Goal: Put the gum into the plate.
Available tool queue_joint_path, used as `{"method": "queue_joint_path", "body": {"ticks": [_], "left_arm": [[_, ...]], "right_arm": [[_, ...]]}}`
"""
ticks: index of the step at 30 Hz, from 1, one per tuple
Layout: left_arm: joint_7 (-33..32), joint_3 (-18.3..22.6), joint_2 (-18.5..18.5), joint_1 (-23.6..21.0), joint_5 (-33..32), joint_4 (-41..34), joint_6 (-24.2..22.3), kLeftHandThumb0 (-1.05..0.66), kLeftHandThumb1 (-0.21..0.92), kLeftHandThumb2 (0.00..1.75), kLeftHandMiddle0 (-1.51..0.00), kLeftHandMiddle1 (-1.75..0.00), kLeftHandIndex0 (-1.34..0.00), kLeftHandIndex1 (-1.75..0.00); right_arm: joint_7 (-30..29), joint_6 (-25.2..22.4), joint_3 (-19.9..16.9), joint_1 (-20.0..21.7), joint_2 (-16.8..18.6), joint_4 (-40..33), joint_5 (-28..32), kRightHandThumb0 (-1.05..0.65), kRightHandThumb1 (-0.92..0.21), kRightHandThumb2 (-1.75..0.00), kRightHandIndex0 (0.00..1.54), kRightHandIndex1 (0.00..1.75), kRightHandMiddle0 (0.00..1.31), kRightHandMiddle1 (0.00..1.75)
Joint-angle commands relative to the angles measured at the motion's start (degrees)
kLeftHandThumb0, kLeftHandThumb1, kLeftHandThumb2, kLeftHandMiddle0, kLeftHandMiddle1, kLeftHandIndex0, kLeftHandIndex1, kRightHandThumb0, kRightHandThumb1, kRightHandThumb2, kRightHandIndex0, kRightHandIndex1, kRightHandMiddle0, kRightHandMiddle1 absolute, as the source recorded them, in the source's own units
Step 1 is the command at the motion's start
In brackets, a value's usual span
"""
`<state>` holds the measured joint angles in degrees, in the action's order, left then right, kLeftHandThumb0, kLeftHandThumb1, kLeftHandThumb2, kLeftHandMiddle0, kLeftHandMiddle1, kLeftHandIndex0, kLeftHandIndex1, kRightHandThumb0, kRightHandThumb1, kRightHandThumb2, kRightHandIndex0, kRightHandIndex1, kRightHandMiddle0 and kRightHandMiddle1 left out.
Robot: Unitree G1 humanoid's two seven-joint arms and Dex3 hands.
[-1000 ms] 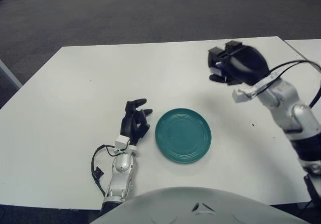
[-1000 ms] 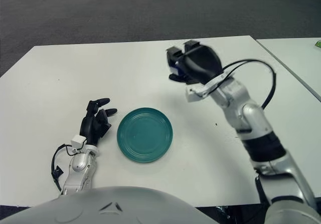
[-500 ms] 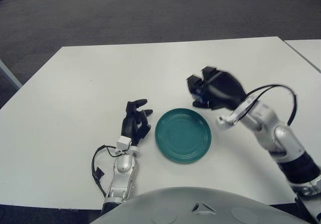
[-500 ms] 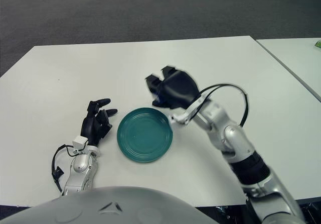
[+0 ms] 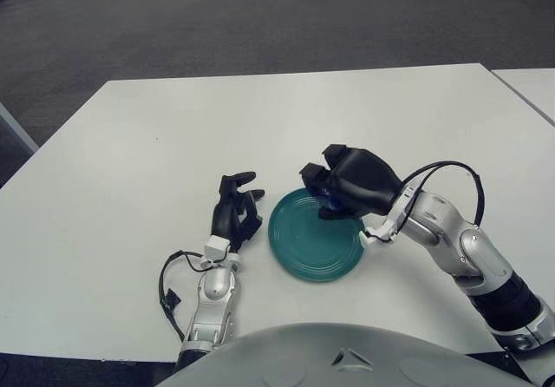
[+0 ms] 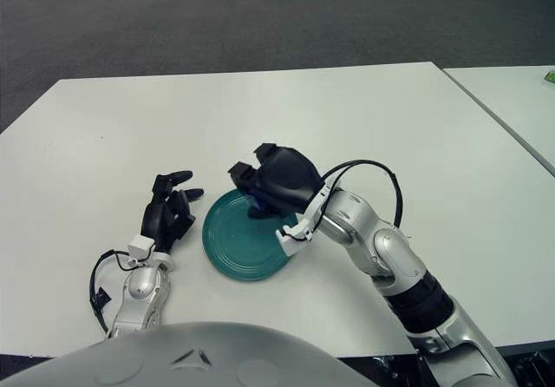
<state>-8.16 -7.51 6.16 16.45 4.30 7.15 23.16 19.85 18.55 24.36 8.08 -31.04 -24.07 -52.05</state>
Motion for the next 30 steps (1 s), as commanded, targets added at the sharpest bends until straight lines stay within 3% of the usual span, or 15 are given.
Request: {"method": "queue_joint_path", "body": {"ticks": [1,9,17,23,25,26,30], "left_arm": [[-1.63,-0.38,1.46,0.98,1.53,0.54,-0.45,-0.80,0.92,0.93,-0.37,-1.19,-0.10,-1.37],[-4.65,-0.91,1.70,1.03,4.31,0.19,-1.78,-0.81,0.92,0.97,-0.37,-1.20,-0.13,-1.35],[-3.22,-1.53,1.57,1.24,1.67,0.33,-2.10,-0.78,0.92,0.97,-0.38,-1.11,-0.15,-1.29],[-3.81,-1.24,1.57,0.66,1.28,1.82,-0.66,-0.74,0.92,0.94,-0.33,-1.06,-0.10,-1.23],[-4.21,-1.14,1.63,0.41,1.45,2.29,-0.34,-0.74,0.92,0.94,-0.31,-1.03,-0.08,-1.22],[-4.38,-1.09,1.65,0.29,1.54,2.51,-0.25,-0.74,0.92,0.94,-0.31,-1.03,-0.08,-1.21],[-5.42,-0.53,2.02,-0.59,1.47,4.10,0.69,-0.78,0.92,0.95,-0.31,-1.02,-0.09,-1.21]], "right_arm": [[2.09,-0.07,1.31,0.50,1.38,-0.67,0.21,-0.43,-0.53,-1.08,1.13,1.75,0.53,1.75],[3.15,0.38,3.44,-0.05,3.02,0.34,-0.88,-0.43,-0.50,-1.09,1.11,1.75,0.48,1.75],[-1.13,2.58,4.20,-1.38,2.89,2.90,-4.76,-0.41,-0.55,-1.02,1.06,1.75,0.44,1.75],[-2.14,2.60,3.58,-2.44,2.28,3.00,-6.81,-0.37,-0.84,-0.63,0.71,1.75,0.25,1.75],[-1.88,2.54,3.48,-2.54,2.15,2.93,-7.15,-0.62,-0.89,-0.70,0.45,1.64,0.13,1.55],[-1.61,2.43,3.47,-2.55,2.11,2.86,-7.31,-0.66,-0.89,-0.71,0.42,1.63,0.12,1.53],[1.39,1.97,3.82,-1.73,1.69,2.34,-7.86,-0.84,-0.92,-0.85,0.31,0.91,0.02,1.12]]}}
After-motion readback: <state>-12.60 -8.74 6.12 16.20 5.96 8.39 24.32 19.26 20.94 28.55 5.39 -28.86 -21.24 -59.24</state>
